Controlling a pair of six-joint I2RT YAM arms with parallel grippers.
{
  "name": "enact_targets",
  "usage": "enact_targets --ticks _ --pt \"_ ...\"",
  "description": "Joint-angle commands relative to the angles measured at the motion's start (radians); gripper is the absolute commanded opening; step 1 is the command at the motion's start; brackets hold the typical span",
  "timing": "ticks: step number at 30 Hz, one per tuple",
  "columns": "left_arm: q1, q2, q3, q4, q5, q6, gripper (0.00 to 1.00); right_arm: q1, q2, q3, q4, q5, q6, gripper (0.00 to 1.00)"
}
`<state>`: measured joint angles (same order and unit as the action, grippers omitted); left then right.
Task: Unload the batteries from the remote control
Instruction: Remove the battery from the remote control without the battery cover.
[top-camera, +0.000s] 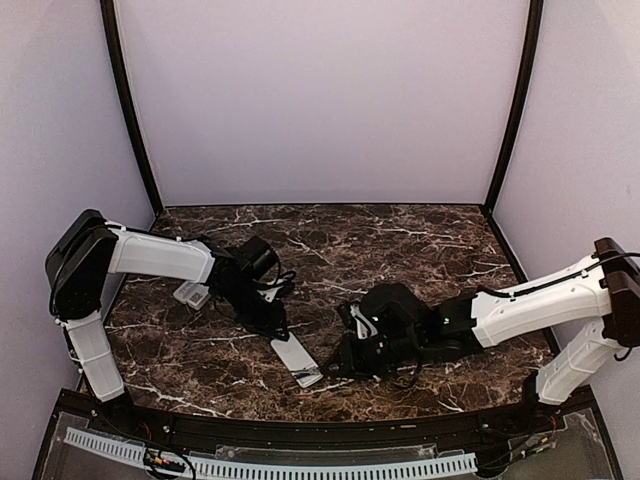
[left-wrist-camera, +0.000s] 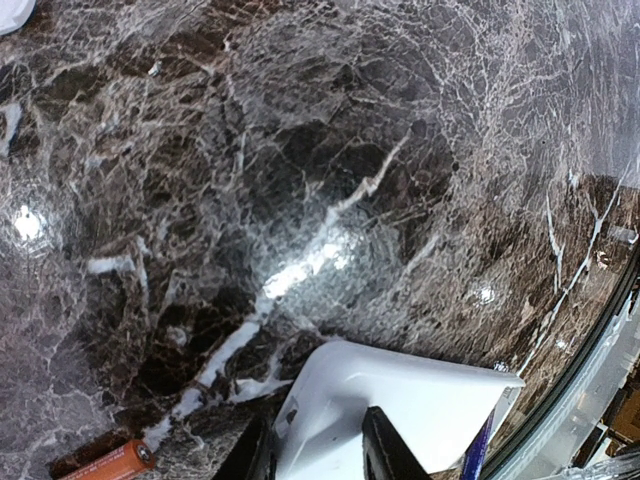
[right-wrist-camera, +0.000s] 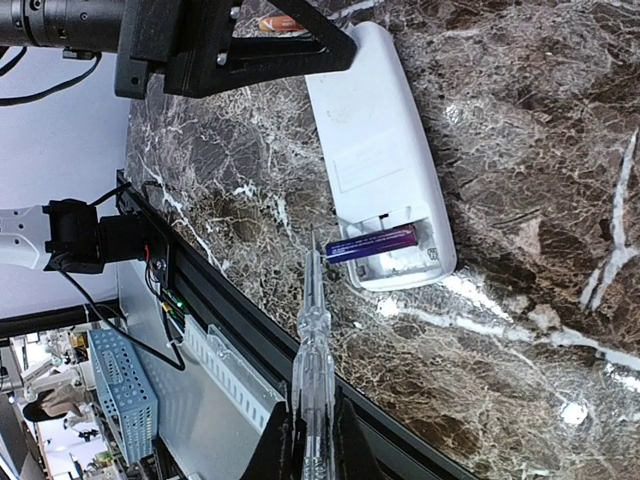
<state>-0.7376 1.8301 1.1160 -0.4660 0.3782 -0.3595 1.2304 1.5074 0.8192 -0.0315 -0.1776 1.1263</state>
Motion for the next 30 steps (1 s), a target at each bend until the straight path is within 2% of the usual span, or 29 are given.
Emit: enact_targets --ticks 1,8,14,23,30 --pt "-0.003 0.008 -0.003 -0.031 0.001 0.005 0.29 0.004 0.015 0.031 -0.001 -0.012 -0.03 0.0" --pt "-0.003 0.008 -0.004 -0.032 0.002 0.005 0.29 0.007 0.014 0.036 -0.015 -0.005 -0.031 0.0" --pt "-0.003 0.007 -0.002 -0.033 0.003 0.005 0.29 0.01 -0.044 0.022 -0.048 0.059 -0.025 0.0" --pt "-0.003 0.009 -0.003 -0.031 0.001 0.005 0.29 0.007 -0.135 0.02 -0.202 0.171 -0.024 0.0" --pt "-0.003 0.01 -0.003 -0.032 0.001 0.006 0.29 0.007 -0.129 0.005 -0.25 0.166 -0.024 0.0"
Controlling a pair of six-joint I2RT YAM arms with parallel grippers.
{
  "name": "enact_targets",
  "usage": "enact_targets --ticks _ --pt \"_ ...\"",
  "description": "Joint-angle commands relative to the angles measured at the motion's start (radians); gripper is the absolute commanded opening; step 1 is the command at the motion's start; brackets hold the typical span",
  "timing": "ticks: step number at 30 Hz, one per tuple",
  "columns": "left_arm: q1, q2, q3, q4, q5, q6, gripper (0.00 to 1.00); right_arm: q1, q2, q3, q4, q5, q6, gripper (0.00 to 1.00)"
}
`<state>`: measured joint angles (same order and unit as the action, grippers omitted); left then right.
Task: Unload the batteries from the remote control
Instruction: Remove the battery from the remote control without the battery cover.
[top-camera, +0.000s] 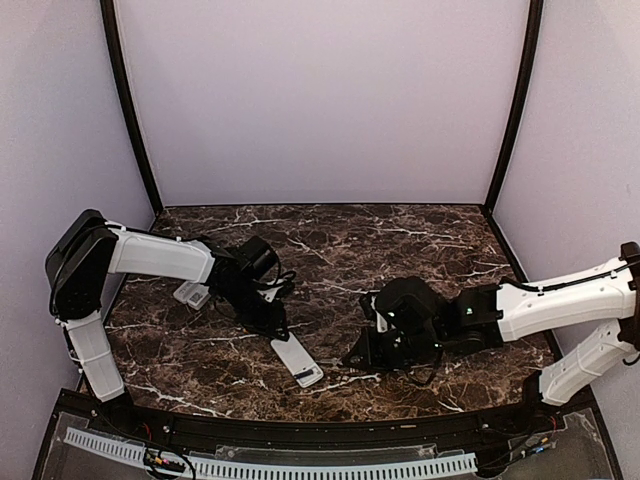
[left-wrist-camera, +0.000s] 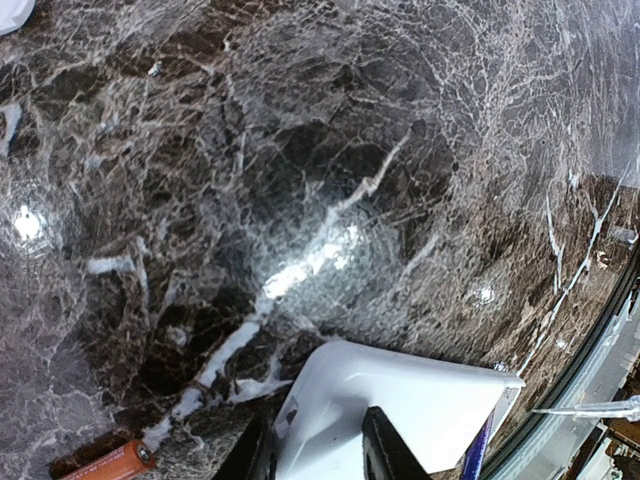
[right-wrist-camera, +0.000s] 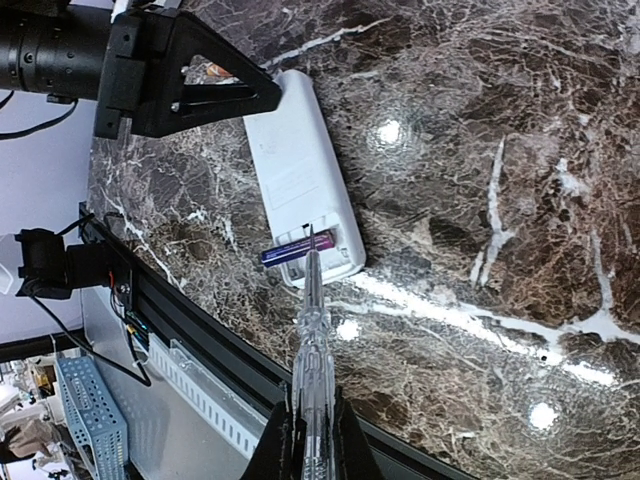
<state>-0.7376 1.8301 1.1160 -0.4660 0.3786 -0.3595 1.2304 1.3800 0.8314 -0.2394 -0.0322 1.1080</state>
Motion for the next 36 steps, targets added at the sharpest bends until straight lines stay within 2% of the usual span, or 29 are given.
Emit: enact_targets --ticks 1,17,36 --pt "-0.003 0.011 -0.002 -0.033 0.0 0.007 0.29 0.007 0.004 -0.004 -0.043 0.016 -0.008 0.0" --pt "-0.003 0.012 -0.003 -0.033 0.002 0.006 0.29 0.008 0.088 0.049 -0.036 -0.016 -0.05 0.0" --pt "-0.003 0.015 -0.002 -0.034 0.002 0.005 0.29 0.009 0.111 0.06 0.012 -0.078 -0.068 0.0"
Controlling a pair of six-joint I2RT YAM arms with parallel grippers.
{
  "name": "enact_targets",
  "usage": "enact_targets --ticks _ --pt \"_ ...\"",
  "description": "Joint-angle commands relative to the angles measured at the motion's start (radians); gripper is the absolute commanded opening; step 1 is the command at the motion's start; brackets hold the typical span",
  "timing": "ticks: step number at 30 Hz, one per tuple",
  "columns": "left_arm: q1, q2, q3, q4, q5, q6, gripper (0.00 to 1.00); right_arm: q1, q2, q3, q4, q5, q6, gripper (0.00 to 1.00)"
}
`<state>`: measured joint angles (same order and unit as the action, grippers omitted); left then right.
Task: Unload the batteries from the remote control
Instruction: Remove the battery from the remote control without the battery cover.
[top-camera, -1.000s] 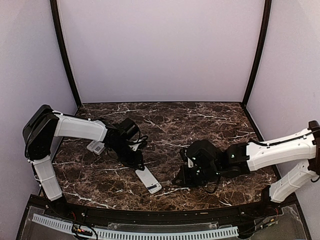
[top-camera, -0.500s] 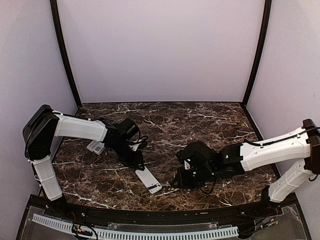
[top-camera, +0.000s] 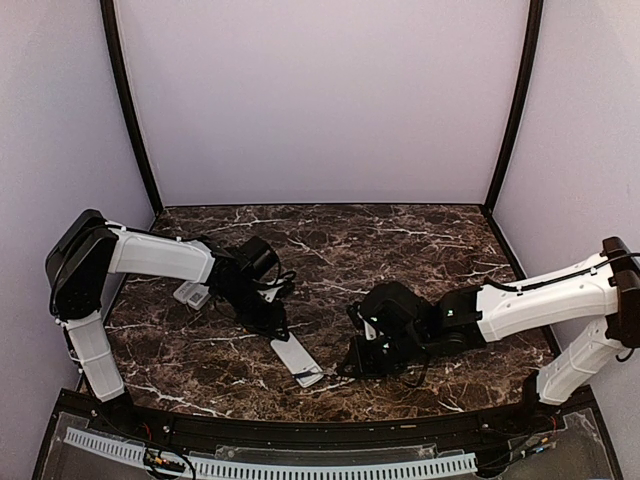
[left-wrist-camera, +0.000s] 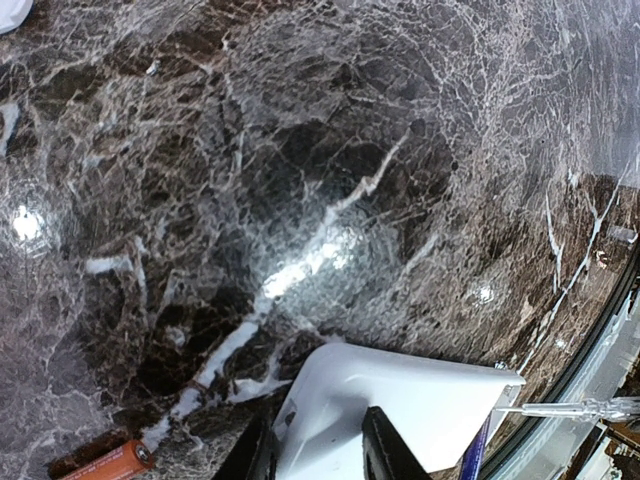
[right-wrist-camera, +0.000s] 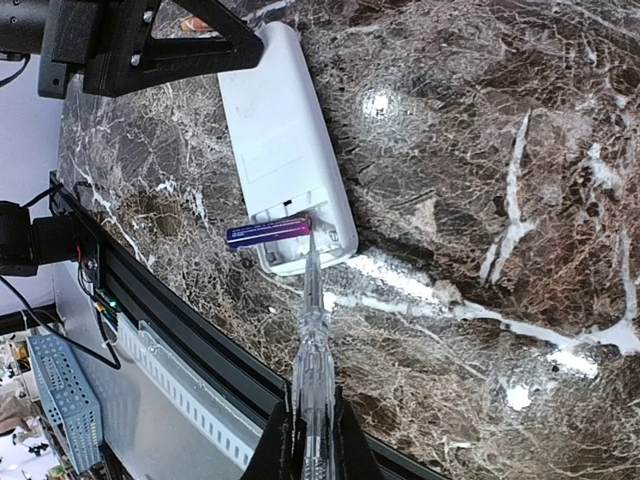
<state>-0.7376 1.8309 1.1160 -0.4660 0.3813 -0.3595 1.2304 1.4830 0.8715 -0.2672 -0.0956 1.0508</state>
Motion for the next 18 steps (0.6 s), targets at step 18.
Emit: enact_targets --ticks 18 --pt "-0.003 0.014 0.0 -0.035 0.001 0.005 0.29 0.011 0.004 0.012 0.089 -0.045 -0.005 0.0"
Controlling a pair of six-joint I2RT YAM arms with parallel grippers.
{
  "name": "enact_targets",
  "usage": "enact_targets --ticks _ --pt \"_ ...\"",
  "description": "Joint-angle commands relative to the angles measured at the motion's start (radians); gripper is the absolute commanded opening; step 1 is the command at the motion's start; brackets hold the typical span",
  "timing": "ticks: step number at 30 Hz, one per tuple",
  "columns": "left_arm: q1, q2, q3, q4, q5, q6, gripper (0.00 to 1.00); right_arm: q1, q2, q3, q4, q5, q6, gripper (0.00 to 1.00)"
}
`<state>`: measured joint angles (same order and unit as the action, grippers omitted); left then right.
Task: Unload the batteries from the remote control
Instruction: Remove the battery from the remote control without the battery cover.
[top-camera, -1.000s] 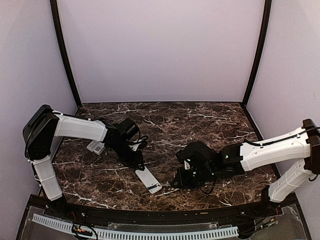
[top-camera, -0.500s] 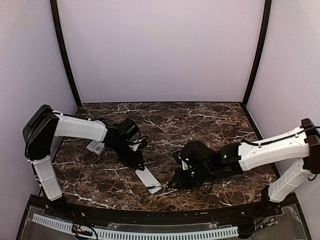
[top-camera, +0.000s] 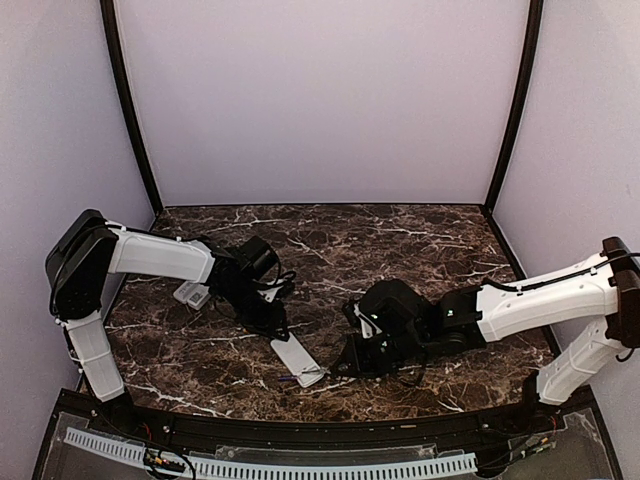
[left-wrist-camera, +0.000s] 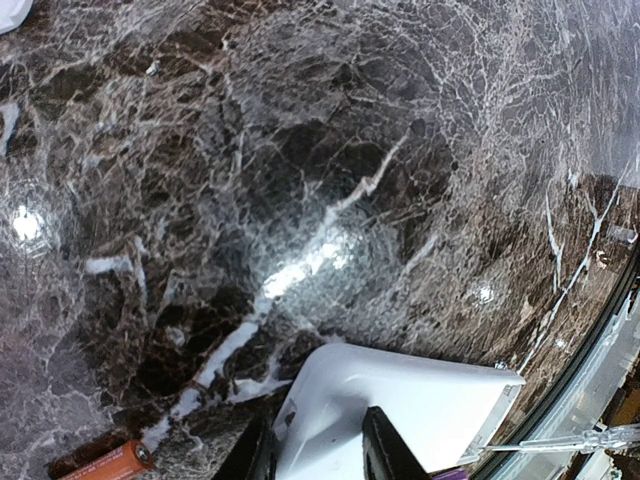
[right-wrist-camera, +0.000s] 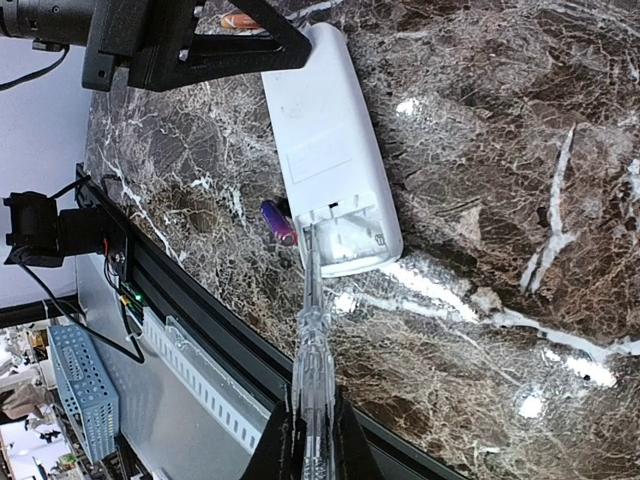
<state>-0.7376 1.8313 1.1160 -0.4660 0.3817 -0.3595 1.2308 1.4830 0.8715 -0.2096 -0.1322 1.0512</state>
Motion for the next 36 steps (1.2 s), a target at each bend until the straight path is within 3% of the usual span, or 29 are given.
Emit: enact_targets --ticks 1,15,25,29,36 --pt "-0.003 0.014 0.0 -0.034 0.0 0.005 0.29 0.01 0.005 0.012 0.034 -0.008 -0.005 0.0" --pt "-0.003 -0.007 0.004 -0.032 -0.013 0.007 0.32 0.011 -0.054 0.002 0.007 0.063 -0.005 0.0" --pt "0.011 -0.198 -0.002 0.022 -0.108 0.056 0.62 -0.05 -0.163 -0.006 -0.114 0.226 -0.041 0.0" --pt "0.094 -0.307 0.001 0.017 -0.145 0.084 0.68 -0.141 -0.185 -0.041 -0.042 0.232 -0.093 0.0" --pt "0.406 -0.519 0.046 -0.026 -0.124 0.109 0.74 -0.234 -0.113 -0.079 0.166 0.234 -0.17 0.0"
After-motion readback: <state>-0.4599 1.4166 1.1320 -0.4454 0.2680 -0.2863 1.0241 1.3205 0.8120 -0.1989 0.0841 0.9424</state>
